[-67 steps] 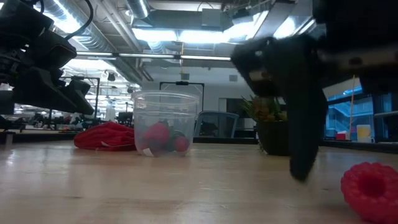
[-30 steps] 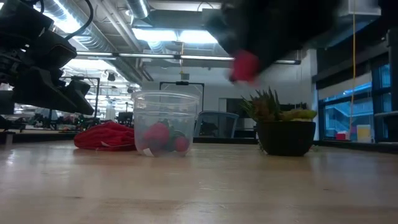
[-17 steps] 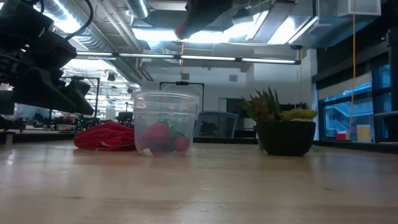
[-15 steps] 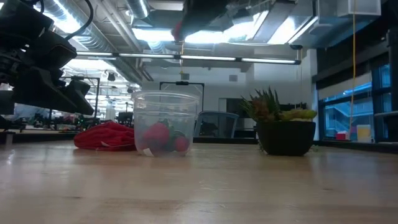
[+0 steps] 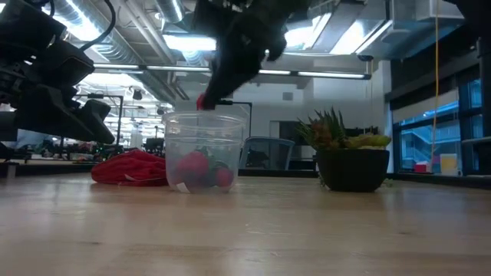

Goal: Pick and placing Produce into tupperware
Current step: Put the red raspberry into the container

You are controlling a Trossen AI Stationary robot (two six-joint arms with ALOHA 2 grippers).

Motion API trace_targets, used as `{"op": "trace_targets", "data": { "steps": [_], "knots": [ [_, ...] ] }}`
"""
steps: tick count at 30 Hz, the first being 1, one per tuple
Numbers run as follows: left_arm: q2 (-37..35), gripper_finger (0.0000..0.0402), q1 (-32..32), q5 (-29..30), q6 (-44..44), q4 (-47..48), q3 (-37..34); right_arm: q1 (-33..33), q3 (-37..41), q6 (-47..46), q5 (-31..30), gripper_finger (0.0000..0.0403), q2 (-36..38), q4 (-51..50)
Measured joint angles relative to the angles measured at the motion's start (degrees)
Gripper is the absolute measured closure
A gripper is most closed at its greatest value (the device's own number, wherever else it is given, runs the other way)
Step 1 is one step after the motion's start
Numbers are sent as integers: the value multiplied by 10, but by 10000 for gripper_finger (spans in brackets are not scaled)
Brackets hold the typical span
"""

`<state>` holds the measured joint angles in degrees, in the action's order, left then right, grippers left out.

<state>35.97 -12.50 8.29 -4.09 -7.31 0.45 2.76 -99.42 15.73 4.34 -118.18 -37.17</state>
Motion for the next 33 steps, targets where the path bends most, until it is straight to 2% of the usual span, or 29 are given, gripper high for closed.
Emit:
{"op": "trace_targets", "data": {
  "steps": [13,22,33],
  "knots": [
    [0,209,0,0,-3,3,0,0,0,28,-1,306,-59,2],
    [0,209,0,0,-3,4,0,0,0,29,-2,304,-60,1],
    [0,209,0,0,-3,4,0,0,0,28,-2,275,-59,-2]
  ]
}}
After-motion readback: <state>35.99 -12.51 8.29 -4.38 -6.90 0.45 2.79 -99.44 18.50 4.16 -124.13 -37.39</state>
